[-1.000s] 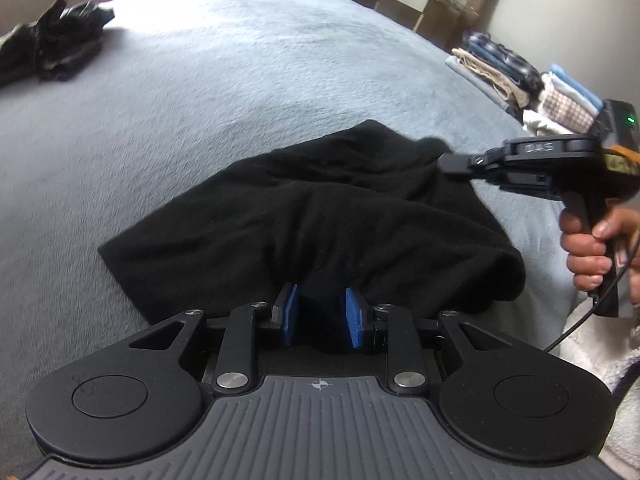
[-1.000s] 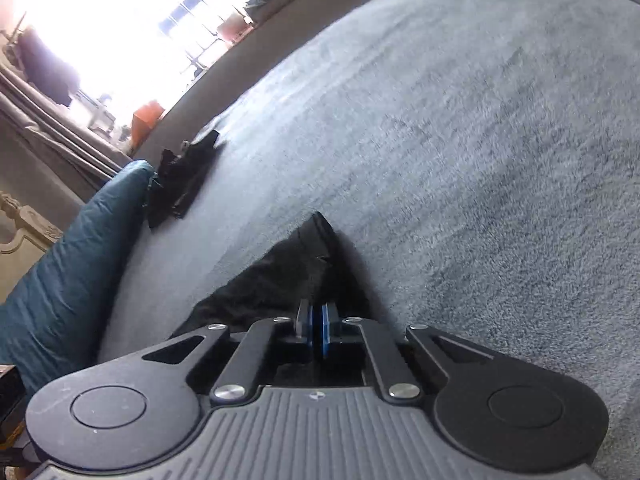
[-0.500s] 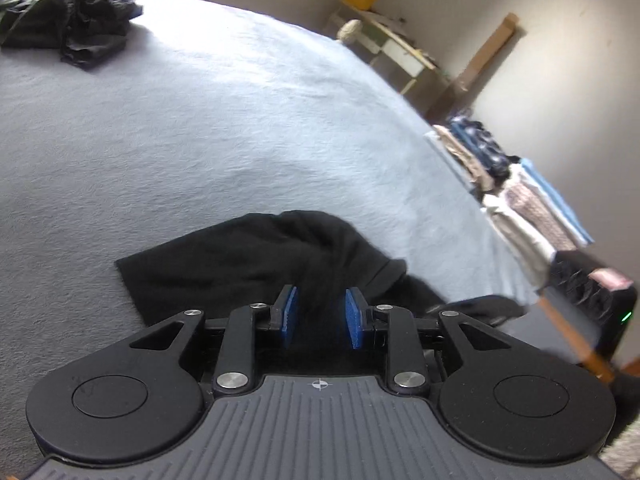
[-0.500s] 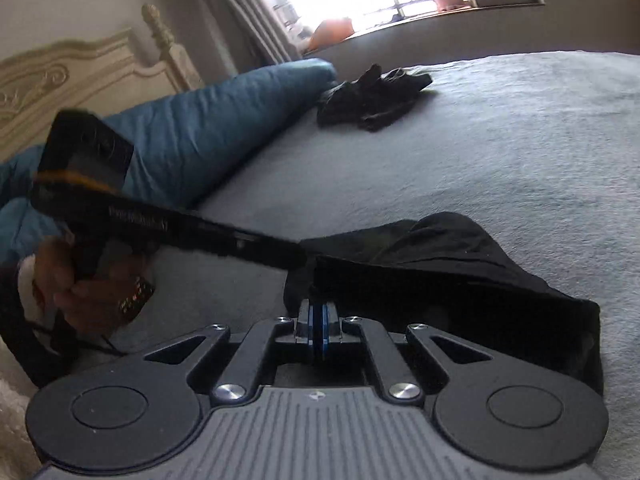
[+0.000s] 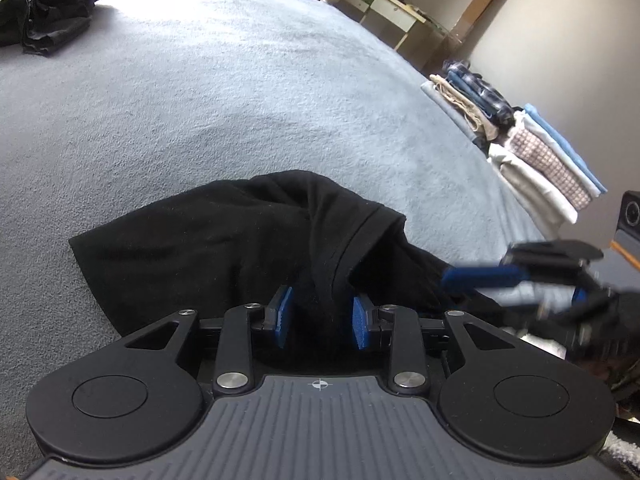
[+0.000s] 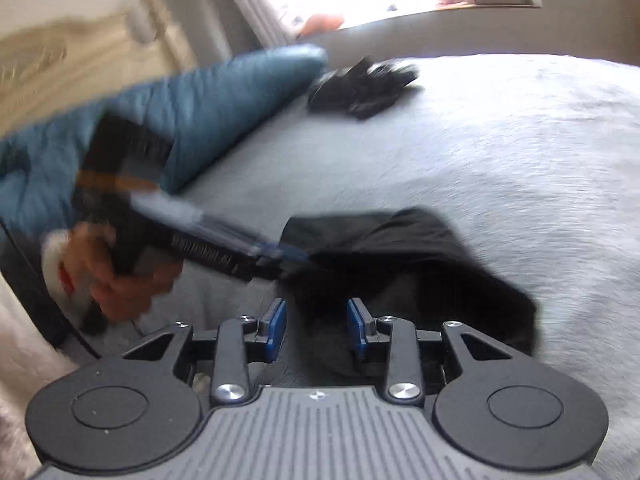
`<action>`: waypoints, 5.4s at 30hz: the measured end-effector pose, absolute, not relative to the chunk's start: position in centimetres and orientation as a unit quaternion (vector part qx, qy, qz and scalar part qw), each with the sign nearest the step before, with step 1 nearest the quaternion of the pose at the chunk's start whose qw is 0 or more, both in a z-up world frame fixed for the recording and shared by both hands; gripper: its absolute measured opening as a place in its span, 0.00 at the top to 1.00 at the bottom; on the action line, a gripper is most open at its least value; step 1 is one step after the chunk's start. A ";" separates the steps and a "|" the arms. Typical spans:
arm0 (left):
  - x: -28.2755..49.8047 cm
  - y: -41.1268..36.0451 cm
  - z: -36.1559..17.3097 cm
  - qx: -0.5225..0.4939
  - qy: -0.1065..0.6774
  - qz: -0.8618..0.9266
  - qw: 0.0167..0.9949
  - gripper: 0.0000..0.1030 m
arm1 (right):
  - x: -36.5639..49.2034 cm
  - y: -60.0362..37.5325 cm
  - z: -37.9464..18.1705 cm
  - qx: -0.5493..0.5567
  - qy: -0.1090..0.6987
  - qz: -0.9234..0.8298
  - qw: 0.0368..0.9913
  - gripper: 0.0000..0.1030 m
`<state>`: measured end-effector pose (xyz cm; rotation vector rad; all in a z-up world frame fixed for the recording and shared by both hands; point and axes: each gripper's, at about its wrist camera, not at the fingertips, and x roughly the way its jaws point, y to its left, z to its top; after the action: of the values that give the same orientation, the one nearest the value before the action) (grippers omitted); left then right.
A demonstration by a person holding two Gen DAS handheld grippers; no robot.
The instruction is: Fold clothes
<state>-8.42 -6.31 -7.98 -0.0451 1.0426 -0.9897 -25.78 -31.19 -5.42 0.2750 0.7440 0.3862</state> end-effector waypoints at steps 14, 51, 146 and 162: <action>-8.4 -6.9 -8.3 -0.025 0.471 -0.411 0.780 0.77 | -19.7 -37.2 -11.7 0.090 0.421 0.012 0.903 0.66; -9.3 -3.3 13.6 -0.101 0.156 -0.440 0.878 0.99 | -27.2 -33.0 11.1 -0.002 -0.017 -0.044 0.999 0.96; -3.8 -8.8 -3.5 0.058 0.344 -0.368 0.862 0.42 | -20.7 -31.8 1.6 0.076 0.195 0.011 0.978 0.98; -1.7 -5.8 -2.3 -0.059 0.351 -0.302 0.884 0.87 | -19.9 -32.9 -2.8 0.167 0.248 0.033 0.954 0.96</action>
<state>-1.70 -5.82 -2.28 -0.1233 0.7309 -0.6281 -19.87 -32.89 -2.75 0.3383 0.5030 0.0680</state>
